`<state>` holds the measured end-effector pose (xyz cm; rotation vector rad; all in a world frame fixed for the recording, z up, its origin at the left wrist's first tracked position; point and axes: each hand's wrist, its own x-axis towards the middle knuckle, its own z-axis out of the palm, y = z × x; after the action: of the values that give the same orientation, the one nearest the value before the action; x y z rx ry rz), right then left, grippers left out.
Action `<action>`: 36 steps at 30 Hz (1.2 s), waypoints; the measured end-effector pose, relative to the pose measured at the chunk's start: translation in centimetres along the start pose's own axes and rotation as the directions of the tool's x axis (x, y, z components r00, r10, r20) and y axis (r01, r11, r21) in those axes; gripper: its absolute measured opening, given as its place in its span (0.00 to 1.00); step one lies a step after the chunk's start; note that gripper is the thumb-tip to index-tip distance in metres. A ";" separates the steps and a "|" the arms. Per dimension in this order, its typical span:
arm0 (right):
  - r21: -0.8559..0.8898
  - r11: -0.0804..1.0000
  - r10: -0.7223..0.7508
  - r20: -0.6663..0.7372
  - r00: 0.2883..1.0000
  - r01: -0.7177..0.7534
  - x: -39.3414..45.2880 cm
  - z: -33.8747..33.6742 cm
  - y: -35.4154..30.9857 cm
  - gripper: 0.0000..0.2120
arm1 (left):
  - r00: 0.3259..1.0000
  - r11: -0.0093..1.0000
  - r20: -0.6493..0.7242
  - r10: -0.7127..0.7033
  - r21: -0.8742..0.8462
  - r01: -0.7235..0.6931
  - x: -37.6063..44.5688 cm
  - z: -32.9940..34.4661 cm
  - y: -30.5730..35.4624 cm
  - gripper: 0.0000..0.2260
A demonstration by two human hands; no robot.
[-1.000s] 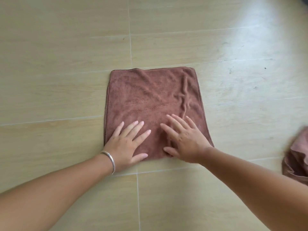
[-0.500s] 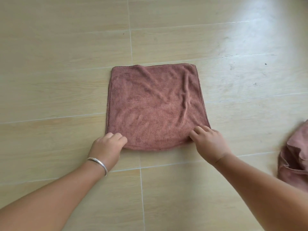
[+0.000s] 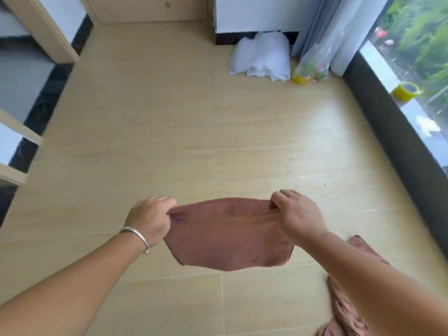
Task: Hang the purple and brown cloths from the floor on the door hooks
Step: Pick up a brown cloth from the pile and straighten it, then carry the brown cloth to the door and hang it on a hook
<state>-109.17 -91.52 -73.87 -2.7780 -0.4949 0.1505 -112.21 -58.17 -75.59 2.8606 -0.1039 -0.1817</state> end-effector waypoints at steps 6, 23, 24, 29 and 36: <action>-0.089 0.994 -0.065 0.051 0.997 0.070 -0.5 -21.4 -9.1 0.09 | 0.979 1.000 -0.201 0.024 0.017 -0.021 -4.3 -22.8 4.7 0.09; -0.286 0.919 -0.366 -0.355 0.860 0.272 -0.9 -67.4 -29.9 0.14 | 0.803 0.994 -0.591 0.076 0.107 -0.016 -12.1 -72.6 13.4 0.07; -0.287 0.918 -0.374 -0.393 0.840 0.274 -1.0 -69.3 -30.9 0.15 | 0.782 0.993 -0.618 0.075 0.115 -0.005 -12.4 -74.9 14.0 0.07; -0.316 0.902 -0.422 -0.514 0.746 0.293 -1.7 -77.5 -34.5 0.18 | 0.722 0.966 -0.680 0.125 0.249 0.067 -14.4 -83.9 17.0 0.06; -0.401 0.870 -0.477 -0.544 0.690 0.285 -1.6 -82.8 -37.1 0.14 | 0.674 0.931 -0.709 0.209 0.355 0.085 -15.8 -89.9 17.4 0.04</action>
<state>-109.60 -82.78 16.44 -2.6611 -0.9499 -1.0029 -116.76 -49.66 16.86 3.0166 -0.0737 1.1377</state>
